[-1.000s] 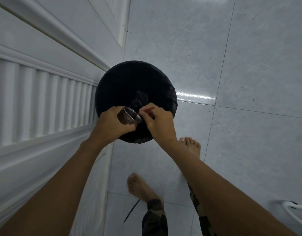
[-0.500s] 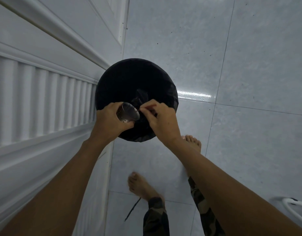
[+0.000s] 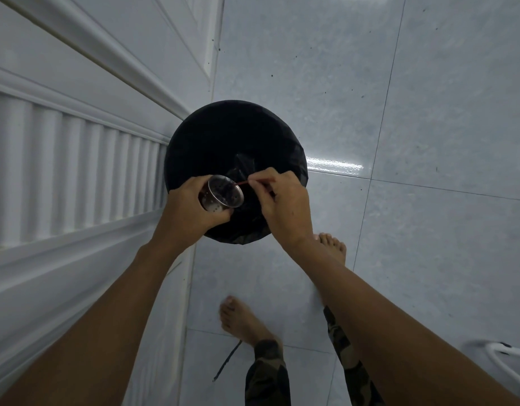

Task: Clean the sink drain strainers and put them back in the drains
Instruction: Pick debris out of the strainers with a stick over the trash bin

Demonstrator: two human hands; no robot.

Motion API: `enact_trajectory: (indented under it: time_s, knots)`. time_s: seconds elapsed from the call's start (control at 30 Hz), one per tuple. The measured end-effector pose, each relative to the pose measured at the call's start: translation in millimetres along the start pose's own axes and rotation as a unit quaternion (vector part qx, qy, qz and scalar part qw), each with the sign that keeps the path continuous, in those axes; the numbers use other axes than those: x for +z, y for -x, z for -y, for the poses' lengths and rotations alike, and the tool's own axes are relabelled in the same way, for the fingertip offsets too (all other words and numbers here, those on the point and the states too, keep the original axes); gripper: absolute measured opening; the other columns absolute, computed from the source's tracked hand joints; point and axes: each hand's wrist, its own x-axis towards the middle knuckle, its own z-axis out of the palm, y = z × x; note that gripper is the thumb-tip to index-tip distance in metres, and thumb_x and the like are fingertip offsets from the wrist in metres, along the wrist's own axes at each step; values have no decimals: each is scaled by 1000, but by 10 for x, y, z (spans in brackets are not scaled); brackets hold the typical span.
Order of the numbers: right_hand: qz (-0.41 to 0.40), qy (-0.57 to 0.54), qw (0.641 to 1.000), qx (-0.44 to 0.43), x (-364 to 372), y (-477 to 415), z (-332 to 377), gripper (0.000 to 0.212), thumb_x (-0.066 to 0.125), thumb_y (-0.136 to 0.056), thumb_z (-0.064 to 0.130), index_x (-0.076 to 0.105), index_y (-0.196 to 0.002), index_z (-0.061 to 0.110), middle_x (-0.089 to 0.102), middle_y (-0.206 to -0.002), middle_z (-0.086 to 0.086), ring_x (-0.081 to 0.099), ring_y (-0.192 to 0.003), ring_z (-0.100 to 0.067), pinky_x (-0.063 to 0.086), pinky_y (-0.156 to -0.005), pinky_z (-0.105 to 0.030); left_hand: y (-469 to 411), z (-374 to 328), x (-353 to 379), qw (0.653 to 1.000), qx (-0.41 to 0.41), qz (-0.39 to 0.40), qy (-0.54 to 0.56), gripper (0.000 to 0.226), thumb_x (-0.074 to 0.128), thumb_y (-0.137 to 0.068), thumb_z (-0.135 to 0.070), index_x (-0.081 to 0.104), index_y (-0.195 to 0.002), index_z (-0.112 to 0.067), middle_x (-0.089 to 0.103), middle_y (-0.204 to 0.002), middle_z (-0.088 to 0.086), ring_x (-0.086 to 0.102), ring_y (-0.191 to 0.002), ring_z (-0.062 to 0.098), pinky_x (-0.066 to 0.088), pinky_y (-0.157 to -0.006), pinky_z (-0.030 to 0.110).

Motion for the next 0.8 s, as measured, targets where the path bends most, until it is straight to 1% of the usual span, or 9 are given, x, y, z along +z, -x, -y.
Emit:
enact_trajectory:
  time_s: [0.03, 0.1, 0.2, 0.27, 0.37, 0.47, 0.57, 0.7, 0.8]
  knots:
    - [-15, -14, 1000, -6, -4, -13, 39, 15, 63, -99, 30, 73, -108, 22, 72, -97, 5, 58, -90, -5, 52, -78, -18, 13, 15, -10, 1000, 4, -7, 3, 67, 91, -72, -32, 62, -133, -25, 66, -123, -7, 63, -110, 7, 47, -89, 13]
    - [-5, -30, 999, -40, 7, 6, 136, 13, 66, -98, 28, 73, -107, 22, 72, -96, 7, 58, -90, -5, 51, -77, -15, 29, 29, -28, 1000, 14, -25, 11, 67, 91, -75, -29, 60, -135, -24, 65, -126, -5, 62, -114, 9, 47, -90, 13]
    - [48, -16, 997, -62, 52, 64, 268, 16, 67, -97, 28, 74, -110, 21, 71, -99, 0, 61, -90, -9, 55, -80, -22, 72, -14, -27, 999, 22, -33, 32, 68, 88, -78, -34, 57, -138, -24, 64, -130, -5, 62, -117, 8, 49, -95, 18]
    - [53, -6, 996, -76, 57, 28, 331, 17, 66, -97, 26, 74, -111, 20, 71, -99, -3, 62, -91, -13, 57, -80, -25, 113, -48, -11, 998, 23, -30, 48, 68, 88, -78, -37, 57, -138, -26, 64, -130, -6, 62, -117, 7, 51, -97, 22]
    - [27, 22, 997, -71, -34, -105, 321, 17, 60, -100, 30, 73, -109, 22, 71, -95, 2, 58, -91, -9, 55, -75, -26, 152, -70, -7, 997, 19, -43, 57, 69, 89, -77, -39, 57, -137, -29, 65, -129, -11, 62, -117, 2, 51, -97, 18]
    - [32, 59, 995, -72, -88, -78, 269, 17, 60, -100, 31, 72, -110, 23, 70, -94, 4, 55, -88, -7, 54, -73, -25, 132, -83, 1, 995, 18, -75, 56, 70, 90, -77, -39, 57, -138, -25, 66, -129, -8, 62, -118, 6, 52, -98, 19]
    - [46, 23, 996, -75, -63, 37, 298, 17, 64, -98, 29, 73, -111, 23, 71, -98, 1, 58, -88, -7, 53, -77, -21, 129, -114, 32, 994, 13, -84, 67, 70, 89, -79, -38, 56, -139, -23, 65, -130, -8, 63, -119, 8, 54, -98, 21]
    - [-16, -4, 1000, -22, -82, -54, 296, 17, 62, -100, 30, 74, -110, 22, 72, -96, 2, 58, -92, -9, 54, -77, -26, 126, -153, 52, 993, 24, -92, 69, 70, 89, -79, -39, 56, -139, -25, 65, -131, -11, 61, -121, 4, 51, -100, 17]
    - [38, 3, 998, -56, -49, 39, 329, 17, 63, -99, 30, 73, -111, 23, 72, -99, 0, 61, -90, -10, 57, -79, -27, 135, -154, 44, 993, 18, -95, 69, 70, 88, -79, -39, 56, -139, -23, 66, -130, -9, 63, -119, 6, 53, -98, 18]
